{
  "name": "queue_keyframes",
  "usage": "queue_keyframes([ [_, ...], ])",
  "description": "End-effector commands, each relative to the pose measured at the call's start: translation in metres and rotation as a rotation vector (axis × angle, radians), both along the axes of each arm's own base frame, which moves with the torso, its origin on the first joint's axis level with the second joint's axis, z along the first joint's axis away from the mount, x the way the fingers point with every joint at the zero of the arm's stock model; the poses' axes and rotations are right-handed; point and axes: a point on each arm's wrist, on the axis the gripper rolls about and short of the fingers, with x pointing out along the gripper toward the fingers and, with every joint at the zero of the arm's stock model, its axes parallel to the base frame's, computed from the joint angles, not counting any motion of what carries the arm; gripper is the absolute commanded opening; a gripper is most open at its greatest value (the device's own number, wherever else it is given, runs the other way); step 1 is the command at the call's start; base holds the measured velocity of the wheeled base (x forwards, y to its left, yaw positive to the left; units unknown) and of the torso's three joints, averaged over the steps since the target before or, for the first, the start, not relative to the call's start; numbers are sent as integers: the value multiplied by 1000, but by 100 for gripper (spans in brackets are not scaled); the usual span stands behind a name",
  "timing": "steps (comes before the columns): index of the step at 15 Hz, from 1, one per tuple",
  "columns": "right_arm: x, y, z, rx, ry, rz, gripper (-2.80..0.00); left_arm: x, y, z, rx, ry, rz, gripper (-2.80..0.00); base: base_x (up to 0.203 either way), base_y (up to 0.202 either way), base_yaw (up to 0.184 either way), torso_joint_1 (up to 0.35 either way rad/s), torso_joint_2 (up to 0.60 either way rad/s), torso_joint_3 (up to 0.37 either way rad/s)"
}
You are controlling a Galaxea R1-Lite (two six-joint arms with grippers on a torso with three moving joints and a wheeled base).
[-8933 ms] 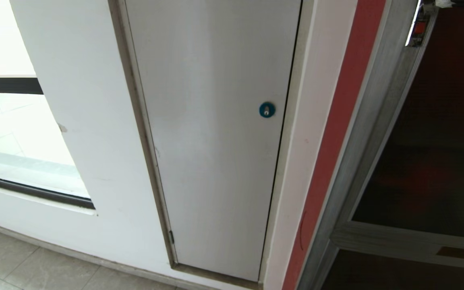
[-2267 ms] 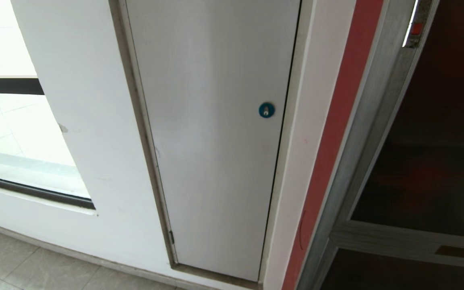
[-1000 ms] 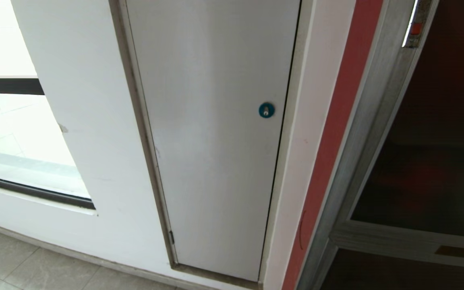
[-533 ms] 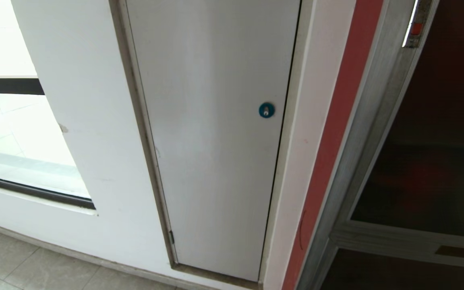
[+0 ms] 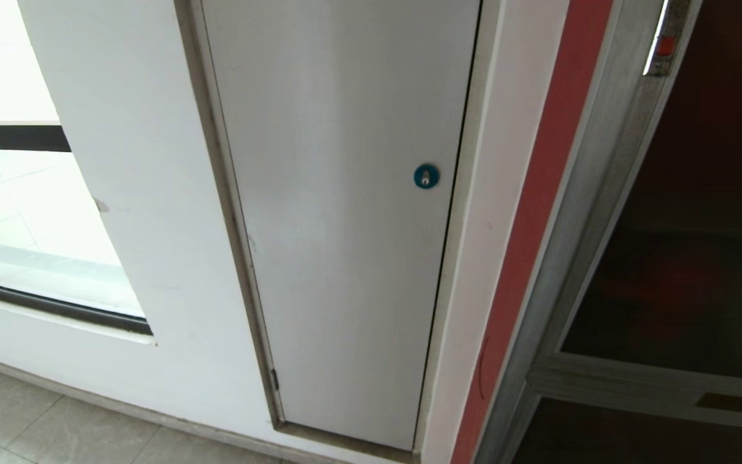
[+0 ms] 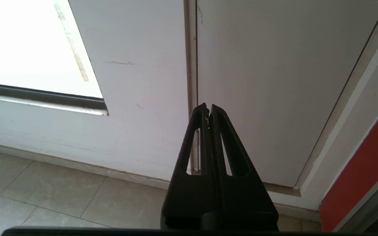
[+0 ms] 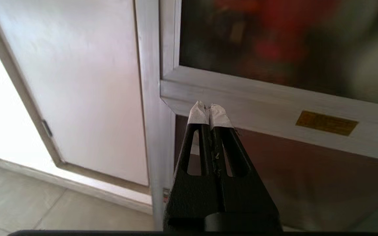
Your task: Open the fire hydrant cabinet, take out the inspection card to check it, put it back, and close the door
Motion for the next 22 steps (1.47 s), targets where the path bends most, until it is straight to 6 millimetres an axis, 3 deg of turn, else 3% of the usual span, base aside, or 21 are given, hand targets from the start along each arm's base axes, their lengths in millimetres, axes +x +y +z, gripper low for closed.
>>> queue_keyframes([
  [1,0,0,0,4,-4,1,-280,1,0,-2,0,8,0,-280,0,0,0,0,0,0],
  [22,0,0,0,12,-4,0,-280,1,0,-2,0,8,0,-280,0,0,0,0,0,0],
])
